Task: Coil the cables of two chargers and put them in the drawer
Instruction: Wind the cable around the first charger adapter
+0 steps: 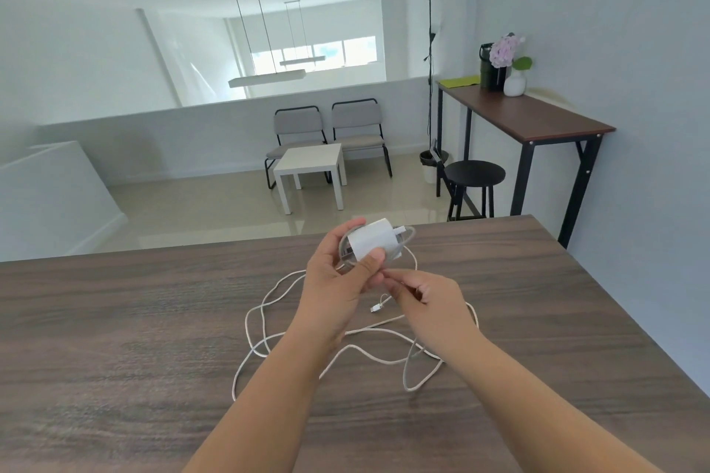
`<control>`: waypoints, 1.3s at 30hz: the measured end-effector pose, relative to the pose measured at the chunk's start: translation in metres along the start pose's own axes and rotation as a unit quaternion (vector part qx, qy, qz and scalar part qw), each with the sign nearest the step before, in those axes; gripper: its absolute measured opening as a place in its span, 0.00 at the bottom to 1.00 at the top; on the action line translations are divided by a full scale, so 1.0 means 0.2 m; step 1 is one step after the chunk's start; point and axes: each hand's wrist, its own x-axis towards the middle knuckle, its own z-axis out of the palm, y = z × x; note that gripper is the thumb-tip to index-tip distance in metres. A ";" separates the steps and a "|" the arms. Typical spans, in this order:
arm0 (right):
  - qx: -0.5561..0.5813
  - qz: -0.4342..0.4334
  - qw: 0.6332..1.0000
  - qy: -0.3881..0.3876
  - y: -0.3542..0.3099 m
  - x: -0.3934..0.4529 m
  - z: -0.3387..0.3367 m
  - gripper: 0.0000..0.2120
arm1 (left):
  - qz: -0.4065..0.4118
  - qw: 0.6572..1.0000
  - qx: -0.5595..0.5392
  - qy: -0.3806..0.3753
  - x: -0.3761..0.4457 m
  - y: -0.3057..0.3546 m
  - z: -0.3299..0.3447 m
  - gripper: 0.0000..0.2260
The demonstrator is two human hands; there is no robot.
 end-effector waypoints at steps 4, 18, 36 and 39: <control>-0.112 -0.033 0.992 -0.039 -0.01 0.00 -0.04 0.06 | 0.078 0.976 0.200 0.016 0.04 -0.02 -0.08 0.19; -0.075 -0.064 0.978 -0.182 -0.23 0.28 -0.33 0.05 | 0.036 0.939 0.273 -0.206 0.00 0.04 -0.19 0.19; -0.067 -0.046 0.981 -0.174 -0.16 0.08 0.00 0.11 | 0.133 0.977 0.136 0.092 0.10 0.10 -0.20 0.16; -0.098 -0.072 0.979 -0.165 -0.25 0.10 -0.09 0.09 | 0.131 0.965 0.217 0.068 0.08 0.06 -0.22 0.18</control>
